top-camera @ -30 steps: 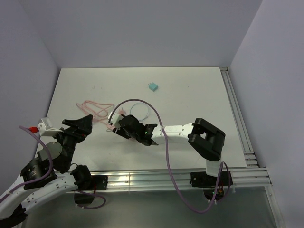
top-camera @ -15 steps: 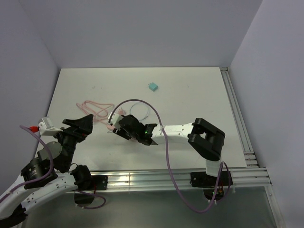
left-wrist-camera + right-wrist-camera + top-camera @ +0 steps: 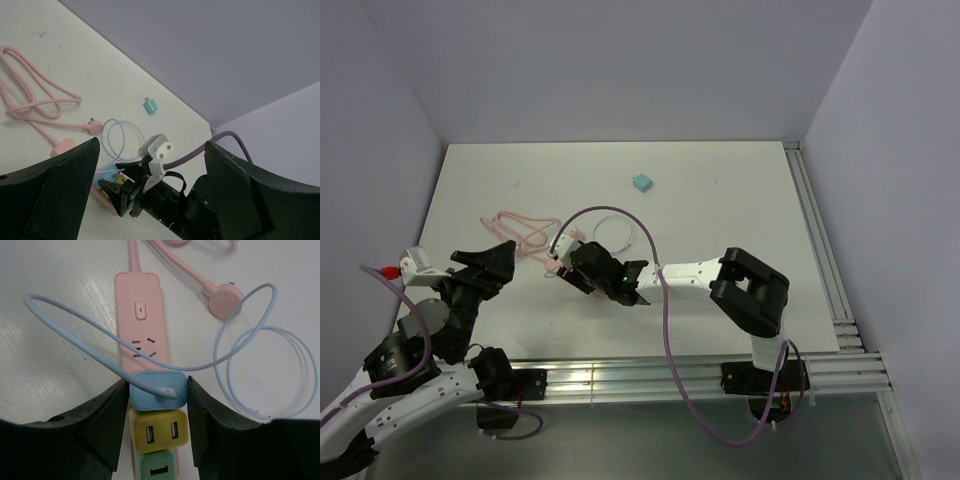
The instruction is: Insert the plug
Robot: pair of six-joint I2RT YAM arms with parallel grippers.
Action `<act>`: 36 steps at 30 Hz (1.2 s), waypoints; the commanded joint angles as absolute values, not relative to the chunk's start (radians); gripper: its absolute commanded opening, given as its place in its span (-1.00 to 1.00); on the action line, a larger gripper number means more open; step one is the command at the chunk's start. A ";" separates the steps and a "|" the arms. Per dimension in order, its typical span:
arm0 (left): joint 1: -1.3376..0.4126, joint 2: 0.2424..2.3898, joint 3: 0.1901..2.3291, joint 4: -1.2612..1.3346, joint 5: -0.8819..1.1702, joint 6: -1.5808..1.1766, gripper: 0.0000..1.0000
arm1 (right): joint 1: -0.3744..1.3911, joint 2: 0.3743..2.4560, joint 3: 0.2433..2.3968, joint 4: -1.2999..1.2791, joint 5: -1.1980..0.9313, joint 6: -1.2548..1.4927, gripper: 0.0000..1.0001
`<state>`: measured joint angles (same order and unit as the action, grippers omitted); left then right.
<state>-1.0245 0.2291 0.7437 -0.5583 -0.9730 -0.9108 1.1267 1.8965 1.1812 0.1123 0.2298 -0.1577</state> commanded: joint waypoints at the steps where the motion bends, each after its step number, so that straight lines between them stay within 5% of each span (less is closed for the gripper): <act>1: -1.023 0.221 0.749 -0.551 -0.963 -0.900 0.82 | 1.134 1.957 1.106 -0.020 0.172 -0.043 -1.00; 23: -1.023 0.229 0.746 -0.551 -0.945 -0.917 0.82 | 1.236 2.091 1.040 -0.155 0.347 0.025 -1.00; 36: -1.023 0.218 0.758 -0.564 -0.931 -0.931 0.81 | 1.246 2.144 0.997 -0.164 0.229 0.139 -1.00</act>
